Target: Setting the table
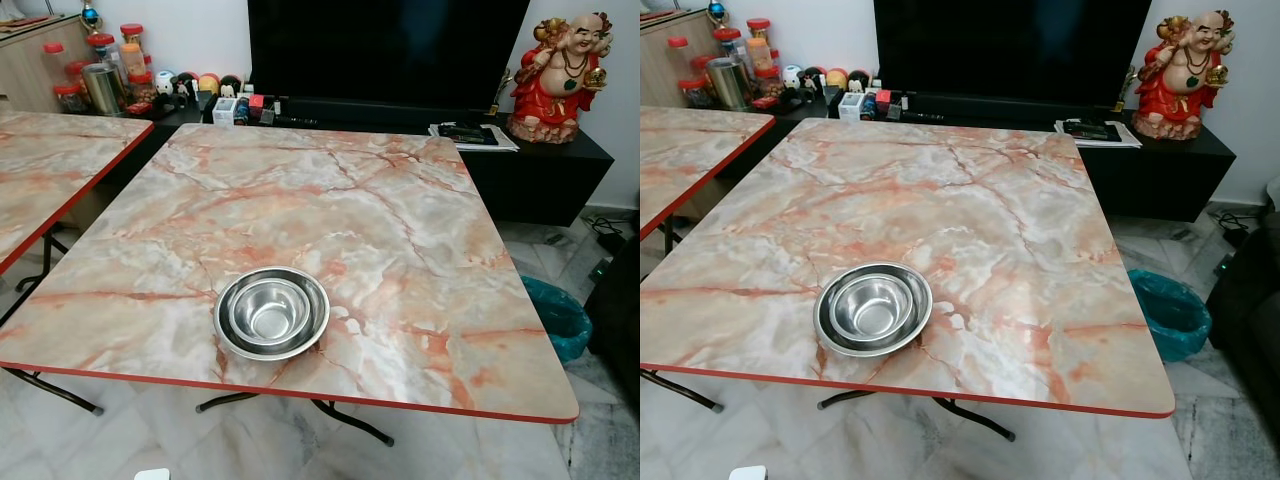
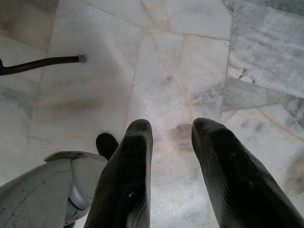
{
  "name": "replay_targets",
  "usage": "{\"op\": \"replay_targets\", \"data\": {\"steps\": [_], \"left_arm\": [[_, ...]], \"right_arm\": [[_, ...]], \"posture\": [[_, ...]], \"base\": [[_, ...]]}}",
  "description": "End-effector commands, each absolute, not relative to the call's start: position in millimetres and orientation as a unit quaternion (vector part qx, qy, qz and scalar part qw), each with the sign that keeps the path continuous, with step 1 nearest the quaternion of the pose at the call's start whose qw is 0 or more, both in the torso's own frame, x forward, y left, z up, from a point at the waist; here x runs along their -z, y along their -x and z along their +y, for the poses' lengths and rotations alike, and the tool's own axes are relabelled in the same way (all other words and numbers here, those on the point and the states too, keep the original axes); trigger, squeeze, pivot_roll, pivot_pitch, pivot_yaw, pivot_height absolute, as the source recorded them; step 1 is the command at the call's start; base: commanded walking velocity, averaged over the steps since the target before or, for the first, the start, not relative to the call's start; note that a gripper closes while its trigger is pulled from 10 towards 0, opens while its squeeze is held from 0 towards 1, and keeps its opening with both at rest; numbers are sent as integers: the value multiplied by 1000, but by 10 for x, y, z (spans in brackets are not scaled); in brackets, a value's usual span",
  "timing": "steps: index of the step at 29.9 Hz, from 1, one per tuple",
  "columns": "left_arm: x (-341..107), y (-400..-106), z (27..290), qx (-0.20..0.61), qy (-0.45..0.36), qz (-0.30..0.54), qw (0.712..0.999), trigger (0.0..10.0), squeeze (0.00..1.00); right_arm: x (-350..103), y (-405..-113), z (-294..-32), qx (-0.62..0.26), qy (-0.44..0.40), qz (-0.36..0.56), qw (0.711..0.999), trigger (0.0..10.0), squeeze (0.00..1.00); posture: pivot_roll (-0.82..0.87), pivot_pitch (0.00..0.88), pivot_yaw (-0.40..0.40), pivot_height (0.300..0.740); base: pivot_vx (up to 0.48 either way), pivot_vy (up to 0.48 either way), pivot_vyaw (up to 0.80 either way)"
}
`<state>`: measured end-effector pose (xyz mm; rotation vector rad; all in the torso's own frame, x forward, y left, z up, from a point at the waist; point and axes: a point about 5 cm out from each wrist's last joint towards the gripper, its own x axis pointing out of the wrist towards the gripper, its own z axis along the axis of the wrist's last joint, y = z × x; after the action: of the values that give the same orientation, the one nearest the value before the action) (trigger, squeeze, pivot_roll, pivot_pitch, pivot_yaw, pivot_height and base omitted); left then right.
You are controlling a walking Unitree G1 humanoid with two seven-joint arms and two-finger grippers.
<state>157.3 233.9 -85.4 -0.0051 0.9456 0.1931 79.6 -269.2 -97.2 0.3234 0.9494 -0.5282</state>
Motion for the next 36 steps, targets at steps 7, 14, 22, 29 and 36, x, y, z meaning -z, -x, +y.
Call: {"op": "replay_targets", "data": {"steps": [7,14,22,29,36], "left_arm": [[875,-1521,2359,-95,-6,468,878,10000,0],[872,-1533,2358,-95,-5,468,879,10000,0],[868,-1541,2359,-95,-6,467,879,10000,0],[867,-1539,2368,-95,-9,468,878,10000,0],[866,-1536,2379,-96,-10,469,878,10000,0]], "right_arm": [[967,-789,-2709,262,-159,445,842,10000,0],[965,-802,-2709,262,-160,443,842,10000,0],[963,-810,-2709,263,-161,441,843,10000,0],[966,-808,-2700,264,-163,441,842,10000,0],[971,-803,-2690,264,-164,442,841,10000,0]], "posture": [[-14,31,-49,740],[-12,38,-49,740],[-11,45,-49,740],[-8,43,-46,740],[-11,38,-41,740]], "base": [[0,139,0],[0,244,0],[0,168,0],[0,39,0],[0,137,0]]}}
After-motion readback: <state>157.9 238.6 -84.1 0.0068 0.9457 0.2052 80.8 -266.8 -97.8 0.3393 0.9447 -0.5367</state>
